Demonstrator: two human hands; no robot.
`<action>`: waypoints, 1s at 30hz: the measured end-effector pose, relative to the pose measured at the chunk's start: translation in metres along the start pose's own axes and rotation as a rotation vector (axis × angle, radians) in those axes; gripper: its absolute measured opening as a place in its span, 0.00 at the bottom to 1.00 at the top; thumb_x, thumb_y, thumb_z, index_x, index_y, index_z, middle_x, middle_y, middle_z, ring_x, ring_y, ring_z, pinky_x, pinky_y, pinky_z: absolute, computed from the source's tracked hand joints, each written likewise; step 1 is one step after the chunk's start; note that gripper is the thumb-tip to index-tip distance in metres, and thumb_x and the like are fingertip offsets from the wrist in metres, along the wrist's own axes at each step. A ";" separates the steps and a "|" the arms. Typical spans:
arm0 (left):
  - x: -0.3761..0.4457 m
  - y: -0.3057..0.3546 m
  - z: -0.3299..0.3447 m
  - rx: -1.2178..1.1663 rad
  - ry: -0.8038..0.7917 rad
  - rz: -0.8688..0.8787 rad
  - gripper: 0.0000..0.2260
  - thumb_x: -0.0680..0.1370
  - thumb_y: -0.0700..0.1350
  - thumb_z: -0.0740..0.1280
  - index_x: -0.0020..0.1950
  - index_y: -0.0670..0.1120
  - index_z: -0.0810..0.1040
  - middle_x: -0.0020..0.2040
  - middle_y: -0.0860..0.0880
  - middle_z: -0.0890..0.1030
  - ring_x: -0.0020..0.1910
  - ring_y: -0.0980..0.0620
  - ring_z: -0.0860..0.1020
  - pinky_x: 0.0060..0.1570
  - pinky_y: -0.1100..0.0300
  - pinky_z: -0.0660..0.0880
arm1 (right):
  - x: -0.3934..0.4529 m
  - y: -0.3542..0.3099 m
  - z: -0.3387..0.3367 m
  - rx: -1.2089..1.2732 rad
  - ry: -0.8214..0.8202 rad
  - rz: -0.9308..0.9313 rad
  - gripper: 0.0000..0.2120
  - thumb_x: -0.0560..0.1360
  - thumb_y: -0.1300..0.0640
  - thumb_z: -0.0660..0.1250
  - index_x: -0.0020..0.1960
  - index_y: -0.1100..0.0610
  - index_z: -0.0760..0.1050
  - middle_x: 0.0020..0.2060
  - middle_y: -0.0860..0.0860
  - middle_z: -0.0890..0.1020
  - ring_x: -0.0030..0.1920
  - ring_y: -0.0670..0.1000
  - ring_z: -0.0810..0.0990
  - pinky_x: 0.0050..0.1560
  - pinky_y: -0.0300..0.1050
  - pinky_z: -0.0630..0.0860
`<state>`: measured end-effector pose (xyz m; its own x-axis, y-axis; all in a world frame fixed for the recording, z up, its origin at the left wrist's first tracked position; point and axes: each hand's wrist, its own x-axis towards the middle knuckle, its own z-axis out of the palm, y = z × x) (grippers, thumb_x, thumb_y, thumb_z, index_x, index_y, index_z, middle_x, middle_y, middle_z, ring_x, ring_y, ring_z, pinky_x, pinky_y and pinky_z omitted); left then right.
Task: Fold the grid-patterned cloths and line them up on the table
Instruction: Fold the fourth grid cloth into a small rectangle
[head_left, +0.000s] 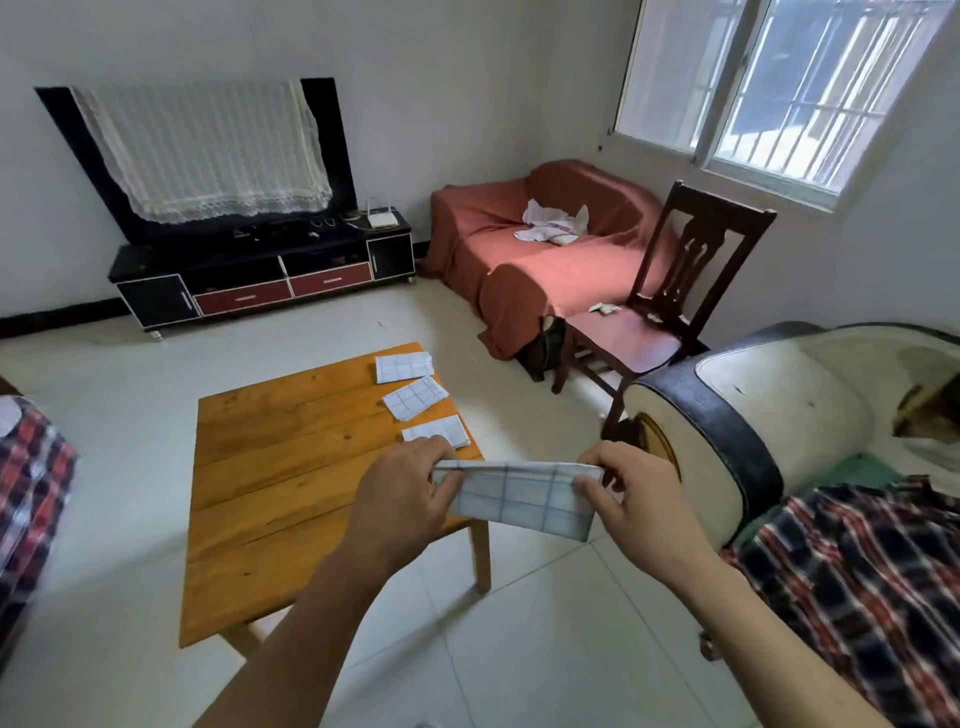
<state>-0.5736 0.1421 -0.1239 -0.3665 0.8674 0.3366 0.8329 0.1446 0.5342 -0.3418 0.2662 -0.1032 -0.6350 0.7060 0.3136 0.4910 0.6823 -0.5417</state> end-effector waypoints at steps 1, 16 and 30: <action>0.009 -0.009 0.003 -0.015 -0.008 0.008 0.04 0.79 0.51 0.68 0.50 0.52 0.78 0.45 0.54 0.80 0.45 0.56 0.77 0.41 0.62 0.77 | 0.010 0.001 0.004 -0.014 -0.003 0.005 0.05 0.76 0.56 0.67 0.43 0.47 0.75 0.38 0.41 0.77 0.41 0.43 0.75 0.43 0.45 0.75; 0.111 -0.135 -0.006 -0.195 0.025 -0.083 0.04 0.78 0.49 0.70 0.48 0.49 0.79 0.44 0.54 0.82 0.43 0.58 0.78 0.37 0.68 0.74 | 0.159 0.001 0.088 -0.008 -0.097 -0.016 0.07 0.76 0.55 0.68 0.43 0.45 0.74 0.38 0.42 0.78 0.41 0.43 0.76 0.40 0.41 0.73; 0.191 -0.144 0.045 -0.108 0.119 -0.464 0.04 0.78 0.43 0.69 0.44 0.51 0.78 0.39 0.56 0.80 0.39 0.56 0.78 0.35 0.60 0.75 | 0.292 0.098 0.142 0.225 -0.278 -0.094 0.07 0.76 0.62 0.68 0.41 0.51 0.78 0.36 0.40 0.80 0.40 0.46 0.78 0.38 0.39 0.75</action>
<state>-0.7450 0.3086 -0.1718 -0.7390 0.6616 0.1267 0.5250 0.4478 0.7238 -0.5640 0.5123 -0.1752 -0.8241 0.5427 0.1624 0.2994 0.6607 -0.6884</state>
